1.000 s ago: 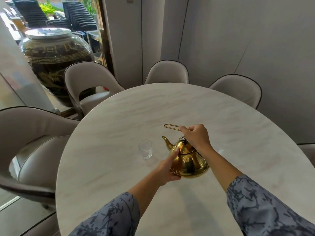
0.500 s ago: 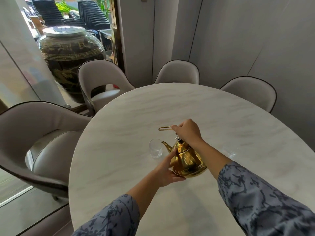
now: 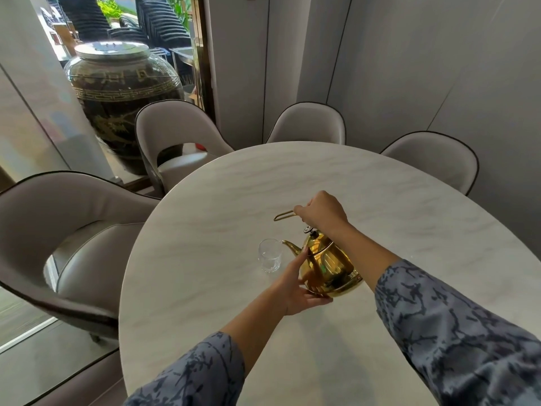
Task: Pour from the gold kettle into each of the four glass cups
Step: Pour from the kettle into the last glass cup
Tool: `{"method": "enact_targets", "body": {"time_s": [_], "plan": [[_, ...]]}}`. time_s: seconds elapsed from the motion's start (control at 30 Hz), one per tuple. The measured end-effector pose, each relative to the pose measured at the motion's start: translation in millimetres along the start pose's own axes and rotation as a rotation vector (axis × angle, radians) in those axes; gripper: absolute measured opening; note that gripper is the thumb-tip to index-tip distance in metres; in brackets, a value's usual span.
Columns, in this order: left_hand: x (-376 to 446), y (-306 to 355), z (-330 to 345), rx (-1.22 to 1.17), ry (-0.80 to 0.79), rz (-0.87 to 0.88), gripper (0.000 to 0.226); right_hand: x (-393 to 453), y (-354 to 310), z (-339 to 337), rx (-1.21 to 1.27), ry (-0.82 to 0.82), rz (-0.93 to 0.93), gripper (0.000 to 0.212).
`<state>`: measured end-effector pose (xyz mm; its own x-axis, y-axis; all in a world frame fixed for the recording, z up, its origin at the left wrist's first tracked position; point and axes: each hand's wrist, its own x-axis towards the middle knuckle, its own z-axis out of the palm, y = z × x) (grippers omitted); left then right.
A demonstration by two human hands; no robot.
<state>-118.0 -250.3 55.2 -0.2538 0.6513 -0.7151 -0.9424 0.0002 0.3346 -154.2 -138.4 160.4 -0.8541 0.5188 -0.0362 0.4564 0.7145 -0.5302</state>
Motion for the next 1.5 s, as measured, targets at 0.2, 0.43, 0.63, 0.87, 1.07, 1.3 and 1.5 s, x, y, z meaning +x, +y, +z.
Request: {"method": "enact_targets", "body": {"time_s": [0.2, 0.43, 0.63, 0.87, 1.07, 1.3, 1.5], "plan": [[-0.8, 0.4, 3.9, -0.022, -0.015, 0.000, 0.124, 3.1, -1.8, -1.1, -0.017, -0.003, -0.007, 0.031], [-5.3, 0.1, 8.1, -0.028, -0.040, -0.004, 0.116, 4.8, -3.5, -2.2, -0.038, -0.007, -0.014, 0.031], [-7.2, 0.2, 12.1, -0.031, -0.041, -0.007, 0.109, 4.6, -0.3, -3.2, -0.051, 0.008, -0.029, 0.032], [-4.9, -1.3, 13.1, -0.042, -0.052, -0.009, 0.113, 5.2, 0.7, -4.6, -0.053, 0.002, -0.050, 0.030], [-2.2, -1.0, 13.3, -0.059, -0.059, -0.010, 0.118, 6.4, 0.7, -5.5, -0.055, -0.003, -0.058, 0.030], [-0.9, -1.3, 13.4, -0.072, -0.070, -0.004, 0.121, 6.9, -0.4, -7.5, -0.056, -0.017, -0.068, 0.033], [1.0, -1.9, 12.7, -0.082, -0.068, -0.011, 0.123, 6.5, 0.5, -7.0, -0.062, -0.033, -0.065, 0.030]]}}
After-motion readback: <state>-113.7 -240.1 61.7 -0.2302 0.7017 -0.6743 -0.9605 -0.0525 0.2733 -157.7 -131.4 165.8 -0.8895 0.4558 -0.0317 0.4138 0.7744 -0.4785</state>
